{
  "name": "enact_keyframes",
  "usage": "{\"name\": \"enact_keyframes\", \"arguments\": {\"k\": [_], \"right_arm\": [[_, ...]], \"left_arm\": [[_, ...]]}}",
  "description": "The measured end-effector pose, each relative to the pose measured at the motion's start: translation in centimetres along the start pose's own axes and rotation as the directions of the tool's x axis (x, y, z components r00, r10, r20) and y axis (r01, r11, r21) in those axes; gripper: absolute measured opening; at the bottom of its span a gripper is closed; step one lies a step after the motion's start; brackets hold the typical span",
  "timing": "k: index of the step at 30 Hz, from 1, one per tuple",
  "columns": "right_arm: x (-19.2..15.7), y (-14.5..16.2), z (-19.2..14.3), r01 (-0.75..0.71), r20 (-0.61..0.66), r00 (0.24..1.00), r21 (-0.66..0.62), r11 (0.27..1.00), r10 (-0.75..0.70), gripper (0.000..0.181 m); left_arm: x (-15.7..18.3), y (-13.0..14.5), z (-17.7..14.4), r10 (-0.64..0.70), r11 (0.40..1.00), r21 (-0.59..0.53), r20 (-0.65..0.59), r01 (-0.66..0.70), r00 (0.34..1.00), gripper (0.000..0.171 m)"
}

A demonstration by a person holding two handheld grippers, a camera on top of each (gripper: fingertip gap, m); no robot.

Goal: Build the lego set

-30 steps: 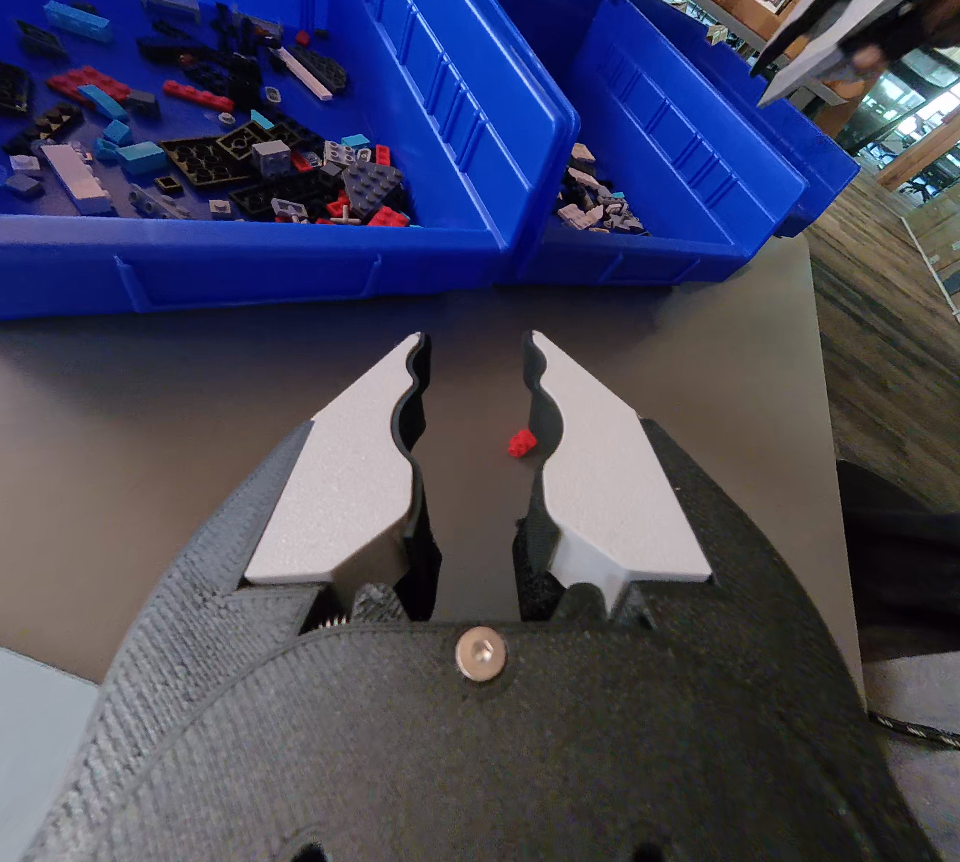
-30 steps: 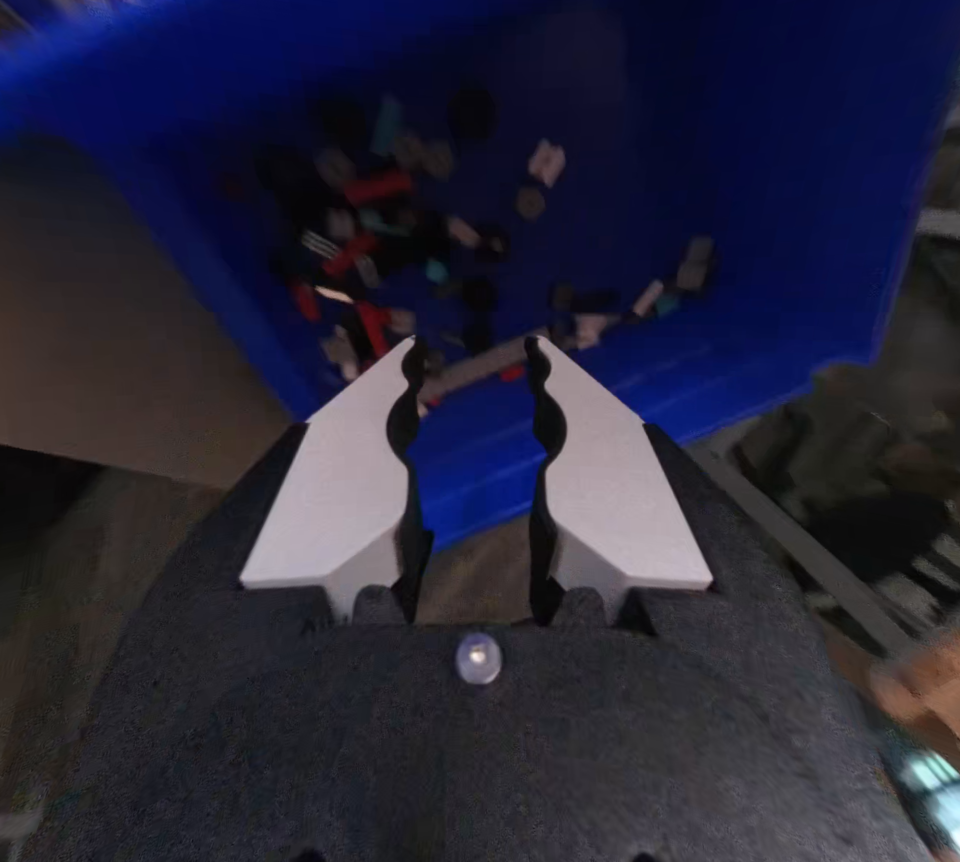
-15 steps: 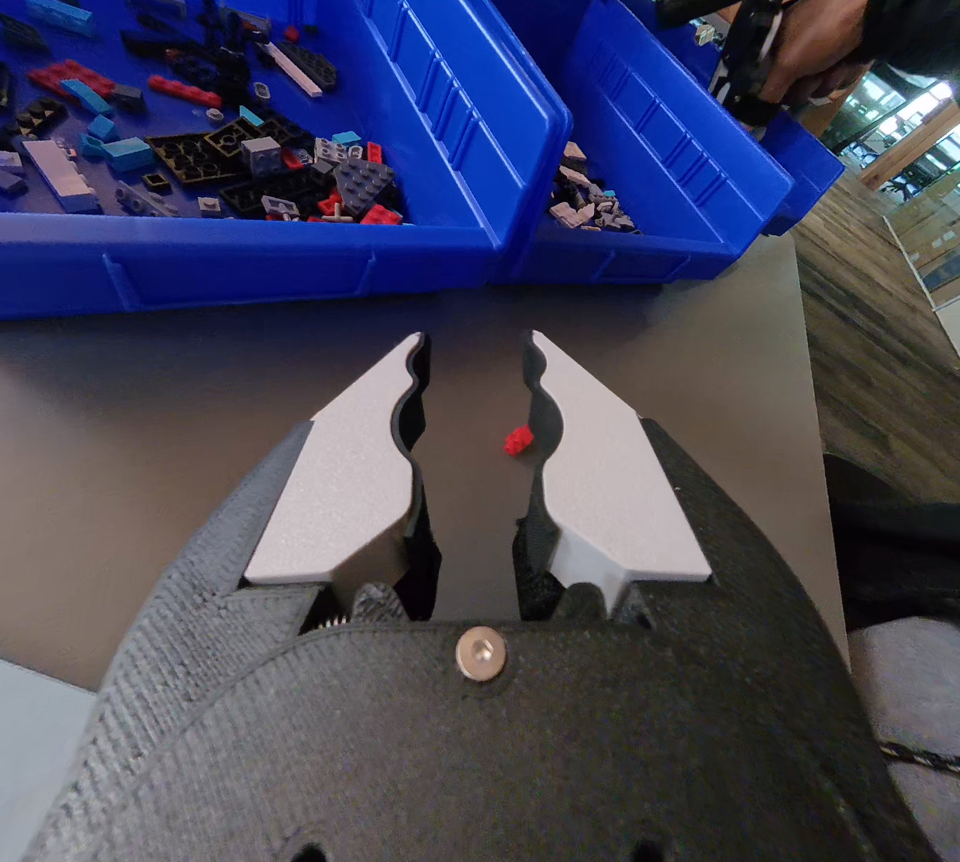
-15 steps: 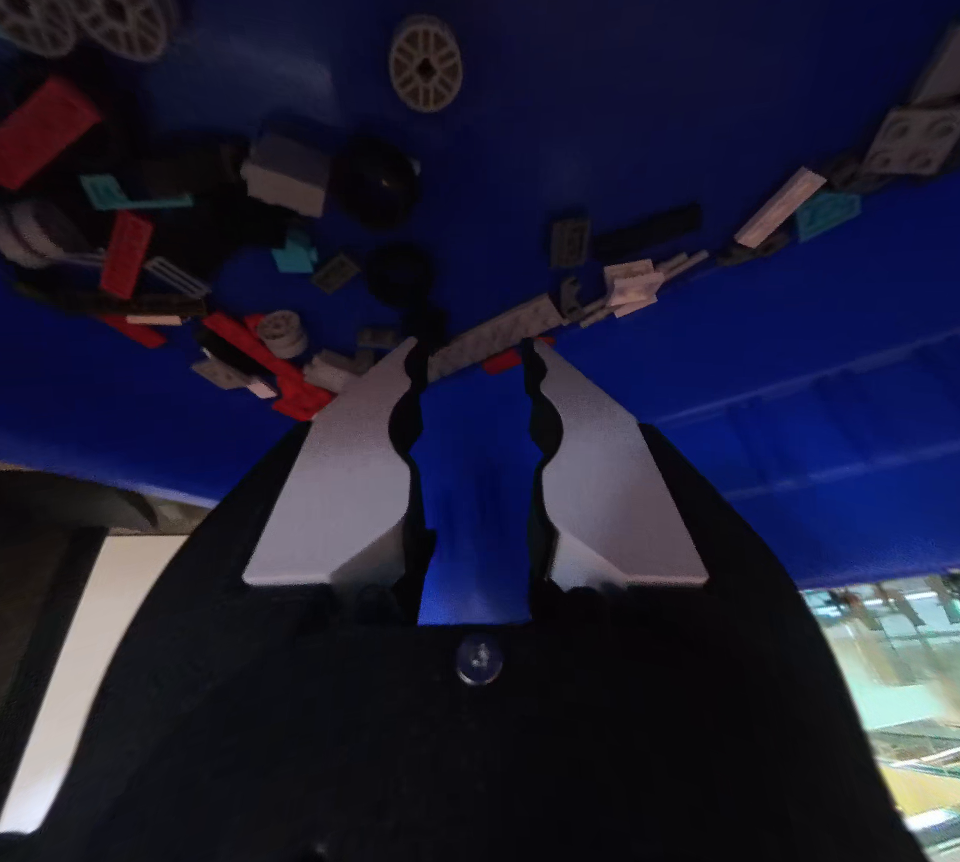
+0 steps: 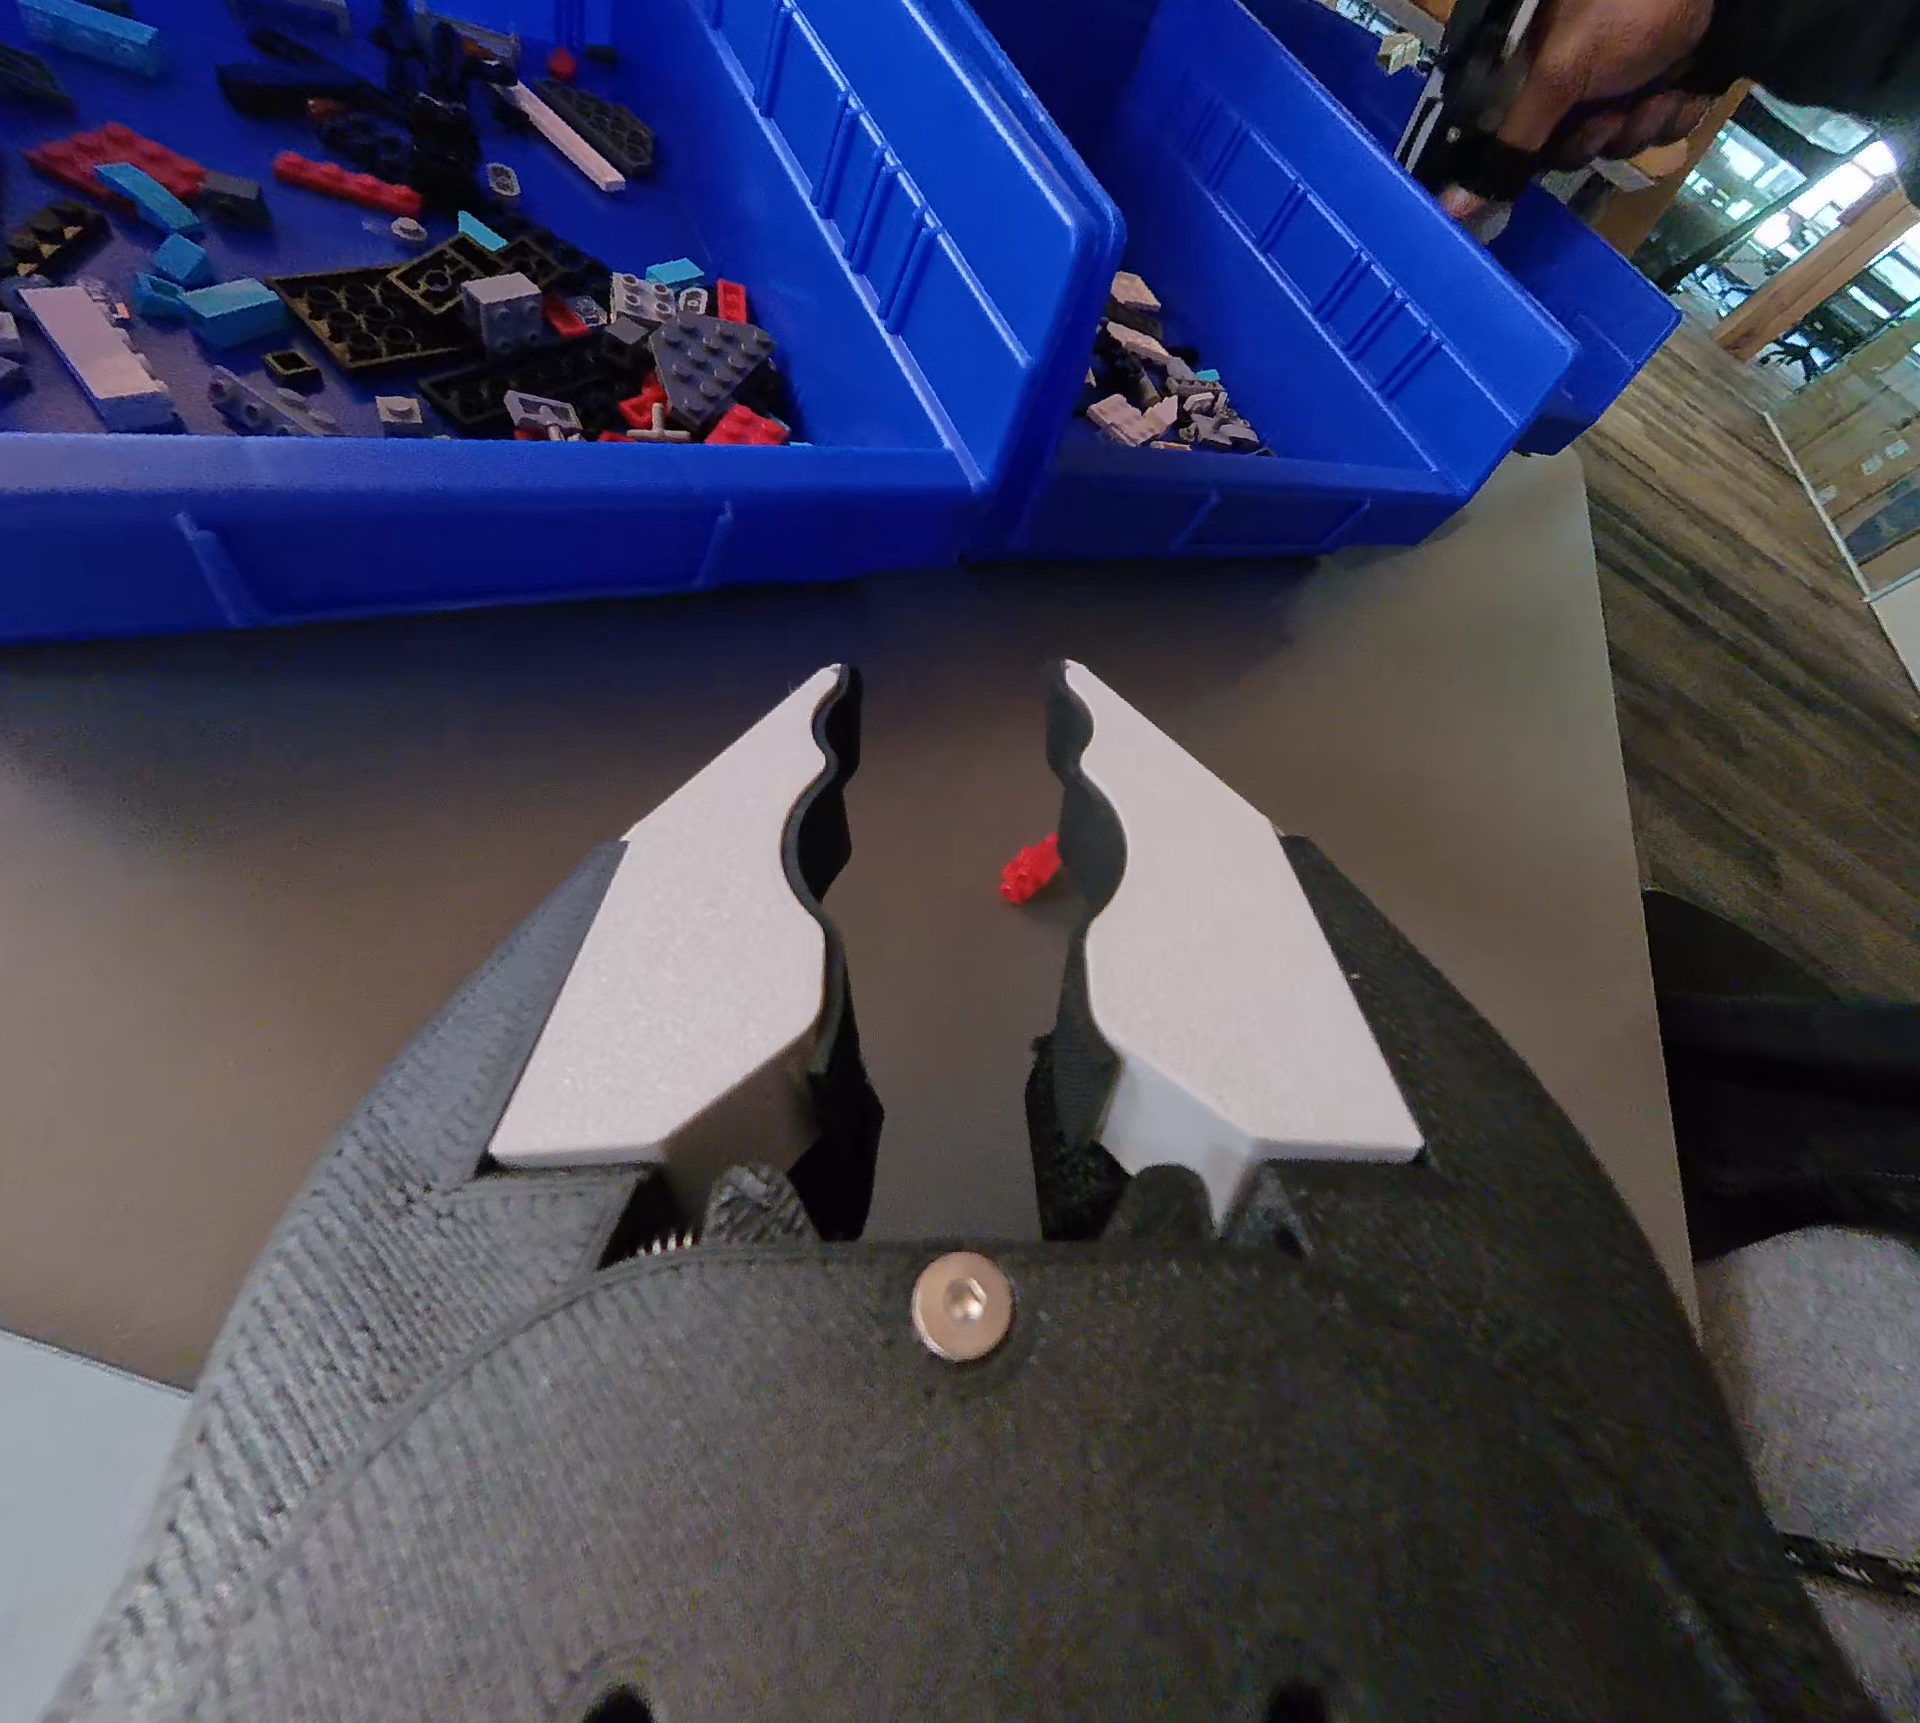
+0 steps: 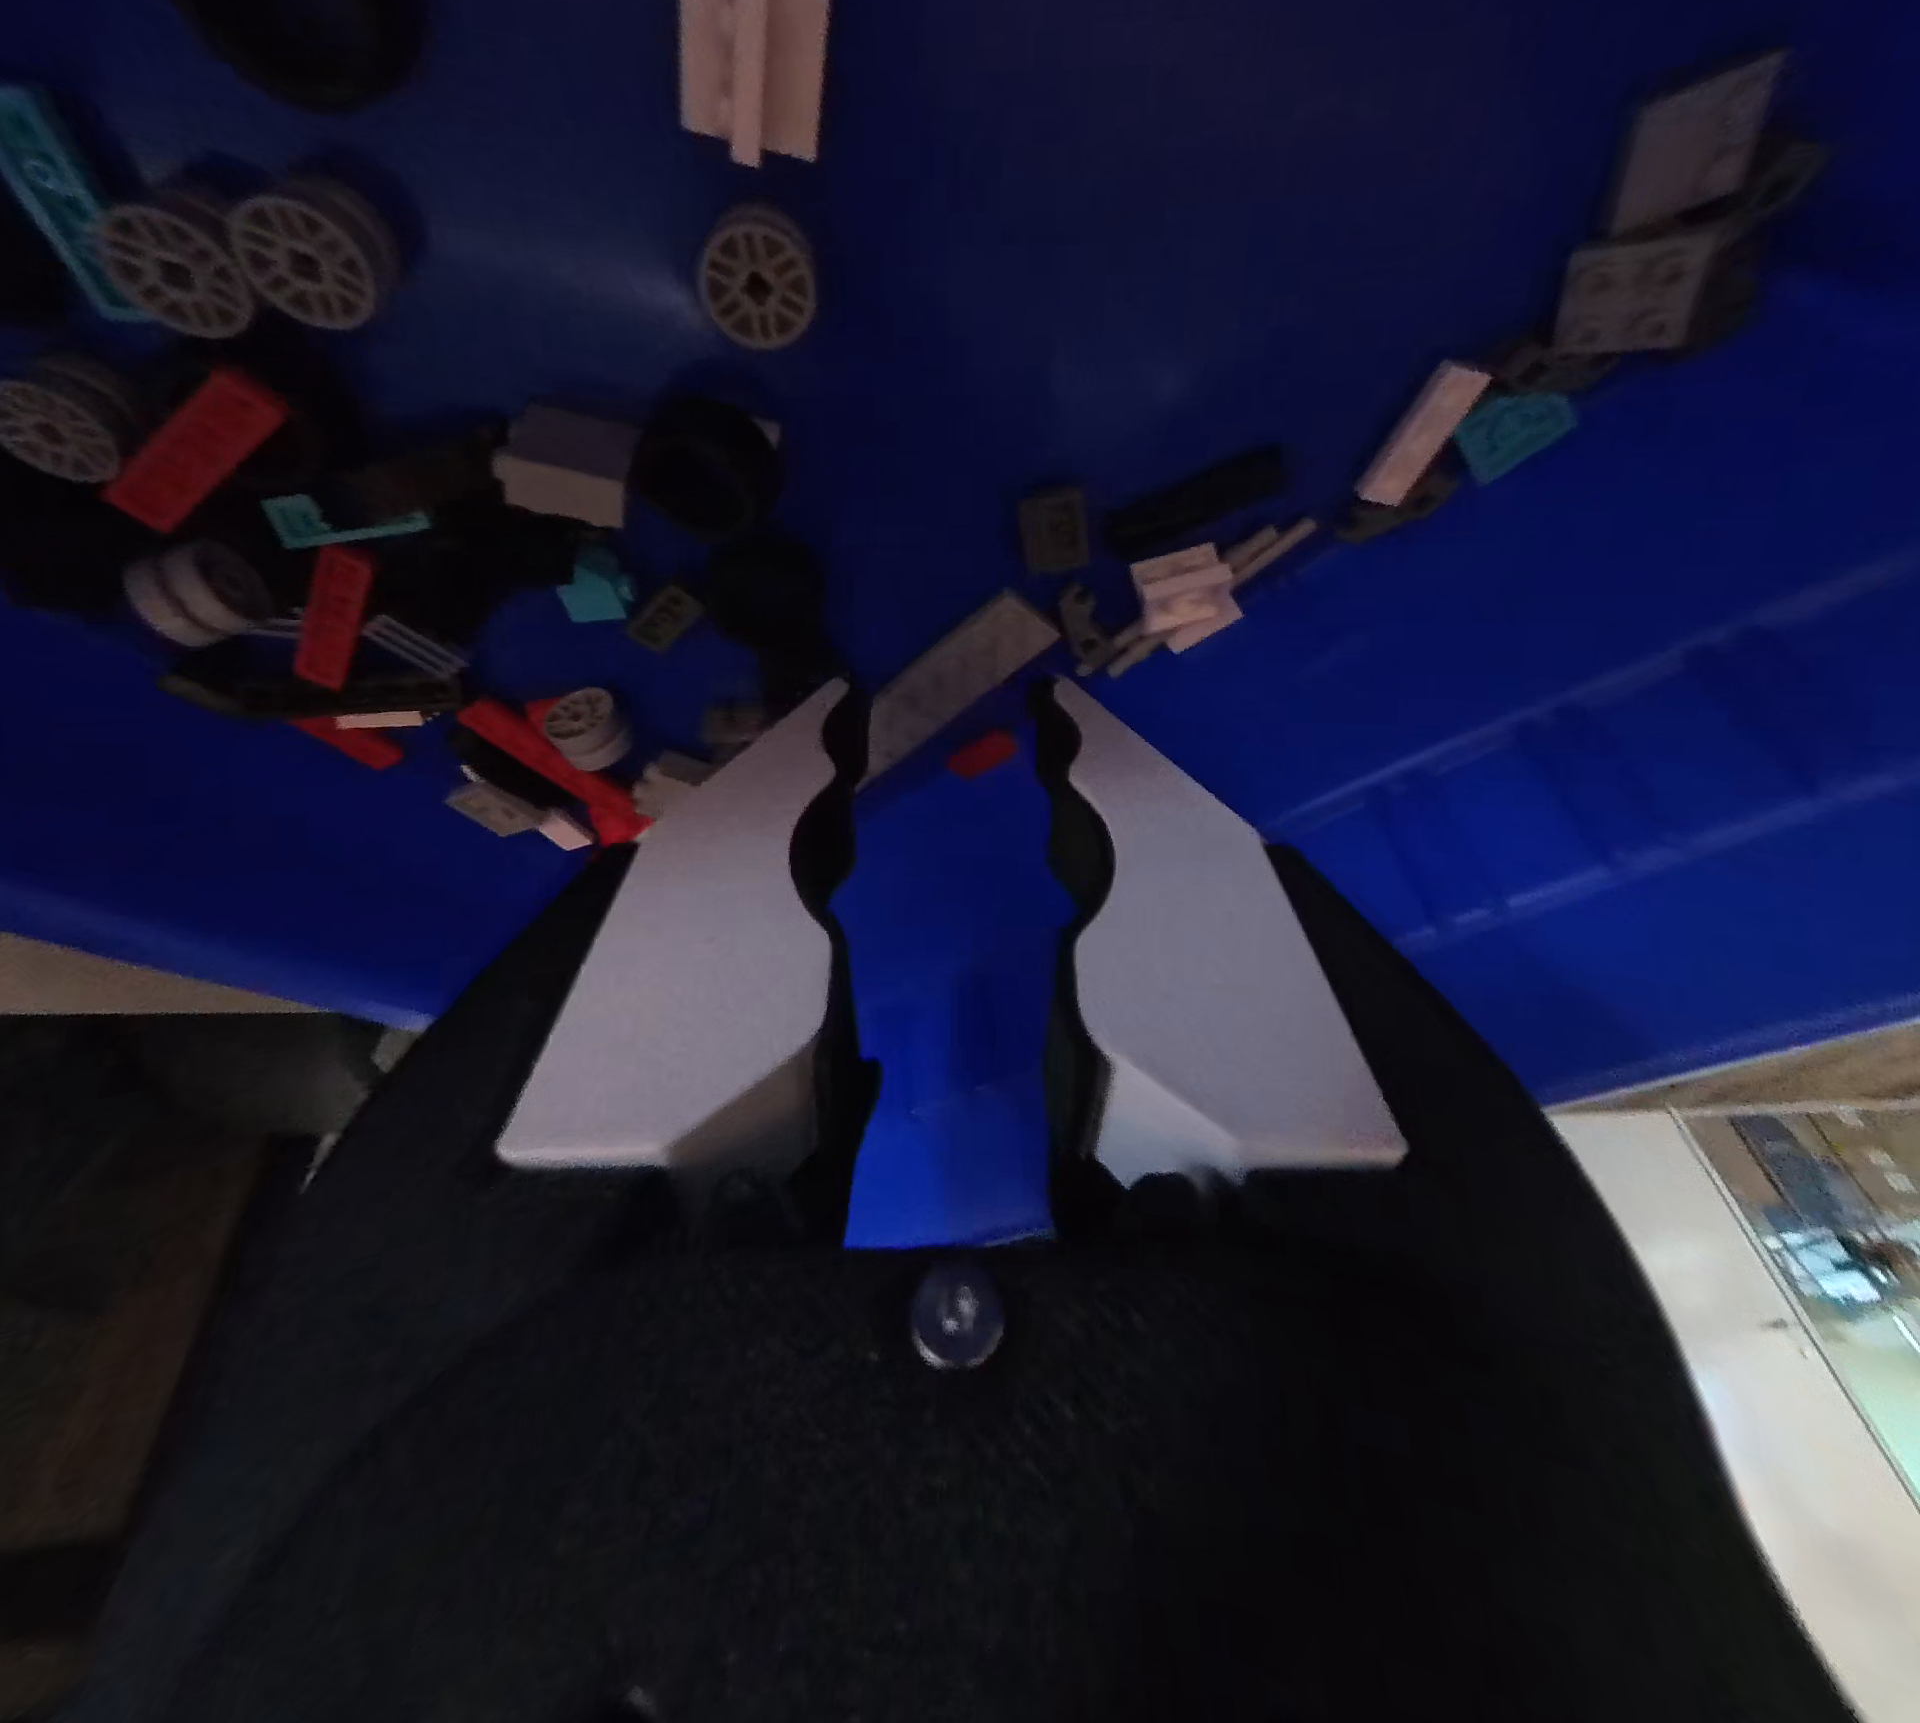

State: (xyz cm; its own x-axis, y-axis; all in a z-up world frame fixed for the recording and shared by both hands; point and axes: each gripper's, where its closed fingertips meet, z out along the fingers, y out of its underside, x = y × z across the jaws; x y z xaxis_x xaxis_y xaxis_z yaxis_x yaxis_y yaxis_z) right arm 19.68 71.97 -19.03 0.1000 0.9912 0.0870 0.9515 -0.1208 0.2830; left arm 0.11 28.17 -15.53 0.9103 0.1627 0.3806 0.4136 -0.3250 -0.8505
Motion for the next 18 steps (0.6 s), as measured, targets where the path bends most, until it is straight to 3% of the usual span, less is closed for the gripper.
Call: {"name": "enact_keyframes", "arguments": {"k": [3, 9, 14, 18], "right_arm": [[0.7, 0.5, 0.4, 0.002, -0.049, 0.999, -0.045, 0.999, -0.004, 0.033], [0.4, -0.4, 1.5, -0.019, -0.008, 1.000, -0.033, 0.999, 0.018, 0.018], [-1.2, -1.9, 0.5, -0.037, 0.105, 0.994, 0.061, 0.997, 0.031, 0.020], [-0.4, -1.8, -0.2, -0.046, 0.053, 0.998, 0.081, 0.996, 0.042, 0.025]], "left_arm": [[0.1, 0.0, 0.0, 0.007, 1.000, -0.001, -0.001, -0.007, 1.000, 0.036], [0.2, -0.1, -0.1, 0.000, 1.000, 0.008, -0.019, 0.000, 1.000, 0.036], [0.3, 0.0, -0.1, 0.004, 1.000, 0.005, -0.022, -0.004, 1.000, 0.036], [0.4, 0.0, -0.1, 0.004, 1.000, 0.005, -0.024, -0.004, 1.000, 0.035]]}}
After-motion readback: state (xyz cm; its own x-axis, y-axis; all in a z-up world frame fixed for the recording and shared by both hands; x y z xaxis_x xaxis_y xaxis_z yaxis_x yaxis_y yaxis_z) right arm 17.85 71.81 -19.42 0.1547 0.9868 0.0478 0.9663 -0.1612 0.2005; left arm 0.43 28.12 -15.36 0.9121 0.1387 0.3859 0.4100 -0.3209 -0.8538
